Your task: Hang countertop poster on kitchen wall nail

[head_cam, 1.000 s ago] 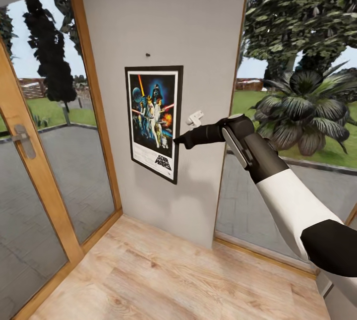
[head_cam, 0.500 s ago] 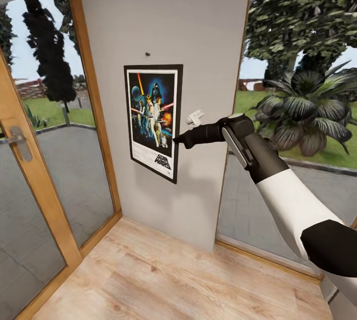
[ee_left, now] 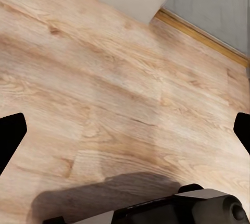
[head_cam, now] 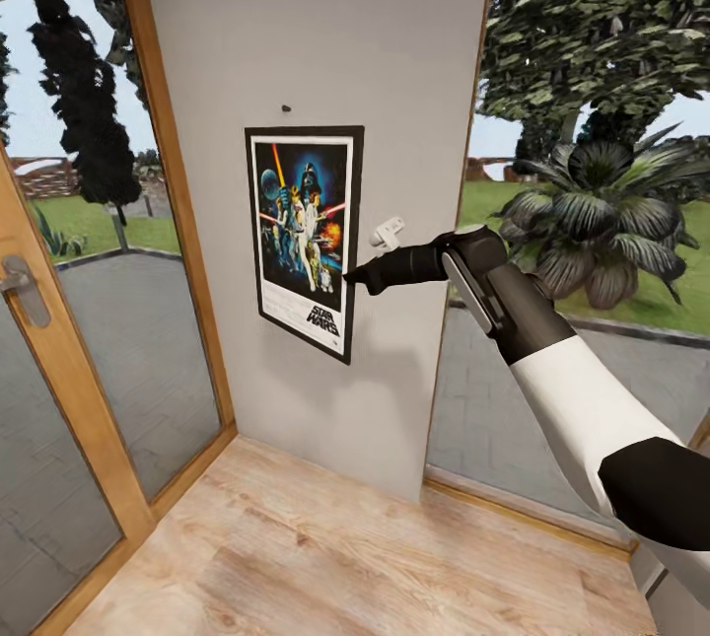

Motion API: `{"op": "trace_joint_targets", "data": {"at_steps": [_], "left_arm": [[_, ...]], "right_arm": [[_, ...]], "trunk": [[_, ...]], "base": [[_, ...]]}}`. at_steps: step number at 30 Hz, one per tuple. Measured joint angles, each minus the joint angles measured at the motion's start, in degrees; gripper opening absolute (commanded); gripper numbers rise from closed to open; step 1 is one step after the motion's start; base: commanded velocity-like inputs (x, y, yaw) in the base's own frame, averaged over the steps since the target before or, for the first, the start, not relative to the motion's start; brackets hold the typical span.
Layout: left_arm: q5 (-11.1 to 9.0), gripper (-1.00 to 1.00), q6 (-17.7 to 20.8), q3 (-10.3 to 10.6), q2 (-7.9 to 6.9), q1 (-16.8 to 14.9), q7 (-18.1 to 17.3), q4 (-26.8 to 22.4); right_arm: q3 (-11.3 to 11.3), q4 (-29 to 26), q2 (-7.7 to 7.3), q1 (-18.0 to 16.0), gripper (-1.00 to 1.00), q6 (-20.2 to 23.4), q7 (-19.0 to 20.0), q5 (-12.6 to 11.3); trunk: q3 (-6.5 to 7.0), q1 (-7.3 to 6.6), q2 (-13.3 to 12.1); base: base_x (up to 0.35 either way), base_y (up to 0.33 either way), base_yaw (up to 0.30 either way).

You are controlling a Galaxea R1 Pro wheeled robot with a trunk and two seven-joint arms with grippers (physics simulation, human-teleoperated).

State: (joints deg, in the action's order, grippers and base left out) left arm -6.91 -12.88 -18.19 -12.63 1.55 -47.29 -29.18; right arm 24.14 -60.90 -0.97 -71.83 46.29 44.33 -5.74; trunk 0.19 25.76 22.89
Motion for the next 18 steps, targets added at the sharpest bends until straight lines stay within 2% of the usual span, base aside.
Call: {"op": "trace_joint_targets", "data": {"at_steps": [11, 18], "left_arm": [[0.1, 1.0, -1.5, 0.0, -0.02, 0.0, -0.1, 0.2], [0.1, 1.0, -1.9, 0.0, -0.02, 0.0, -0.1, 0.3]], "right_arm": [[0.0, -1.9, -0.04, 0.1, -1.0, 0.0, 0.1, -0.2], [0.1, -1.9, 0.16, 0.0, -1.0, 0.0, 0.0, -0.1]], "trunk": [[0.32, 0.0, 0.0], [0.45, 0.0, 0.0]], "base": [[0.043, 0.099, -0.097], [0.111, 0.117, -0.025]]}}
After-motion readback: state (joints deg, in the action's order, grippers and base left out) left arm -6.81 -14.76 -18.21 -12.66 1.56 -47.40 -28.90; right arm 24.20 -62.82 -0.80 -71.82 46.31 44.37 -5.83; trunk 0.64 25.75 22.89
